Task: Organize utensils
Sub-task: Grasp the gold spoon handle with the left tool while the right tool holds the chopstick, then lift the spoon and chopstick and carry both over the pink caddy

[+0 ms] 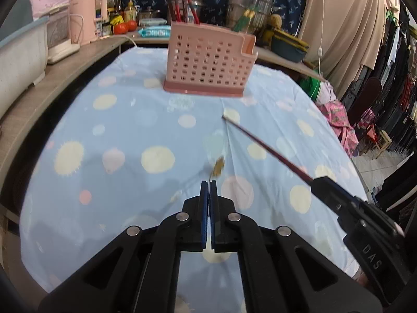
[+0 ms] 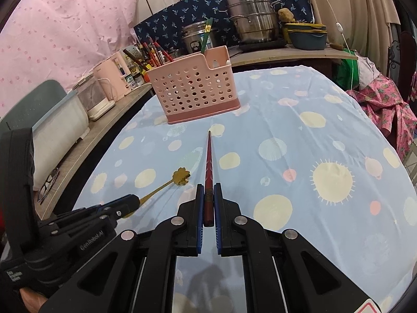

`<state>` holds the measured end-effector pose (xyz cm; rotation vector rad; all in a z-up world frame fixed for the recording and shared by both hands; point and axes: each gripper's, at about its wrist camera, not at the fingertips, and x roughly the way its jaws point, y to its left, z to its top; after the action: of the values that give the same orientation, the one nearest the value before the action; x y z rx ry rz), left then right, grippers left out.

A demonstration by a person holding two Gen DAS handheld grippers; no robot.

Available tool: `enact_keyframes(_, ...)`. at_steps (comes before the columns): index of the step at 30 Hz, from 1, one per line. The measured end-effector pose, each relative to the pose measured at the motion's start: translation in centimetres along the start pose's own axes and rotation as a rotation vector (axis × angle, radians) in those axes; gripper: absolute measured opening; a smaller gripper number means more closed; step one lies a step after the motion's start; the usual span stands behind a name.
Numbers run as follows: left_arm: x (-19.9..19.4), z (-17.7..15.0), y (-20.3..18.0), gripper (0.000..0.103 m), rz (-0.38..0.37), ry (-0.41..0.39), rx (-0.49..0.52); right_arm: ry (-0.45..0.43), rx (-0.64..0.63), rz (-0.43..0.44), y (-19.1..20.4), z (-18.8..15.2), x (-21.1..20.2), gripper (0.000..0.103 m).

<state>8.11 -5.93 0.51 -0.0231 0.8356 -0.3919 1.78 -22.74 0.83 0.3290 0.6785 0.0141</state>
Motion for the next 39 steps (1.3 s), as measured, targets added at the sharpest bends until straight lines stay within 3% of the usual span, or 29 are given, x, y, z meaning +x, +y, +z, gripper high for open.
enact_keyframes(10,-2.3,3.6,0.2,0.001,0.007,-0.048,0.020,-0.051,-0.007,0.037,0.7,1.8,-1.7,0.007)
enact_keyframes(19,-2.6,5.8,-0.9,0.001,0.038,-0.039,0.179,-0.128,-0.035,0.084,1.5,5.9,-3.4,0.007)
enact_keyframes(25,-1.7,4.4,-1.6,0.001,0.039,-0.001,0.268,-0.189,-0.061,0.097,2.4,8.4,-4.3,0.007)
enact_keyframes(34,-1.7,1.9,-2.3,0.001,-0.049,0.063,0.257,-0.279,-0.079,0.073,3.0,10.6,-4.6,0.007)
enact_keyframes(39,-2.3,2.1,-2.0,0.001,-0.050,0.052,0.239,-0.285,-0.093,0.085,3.8,10.7,-4.3,0.007)
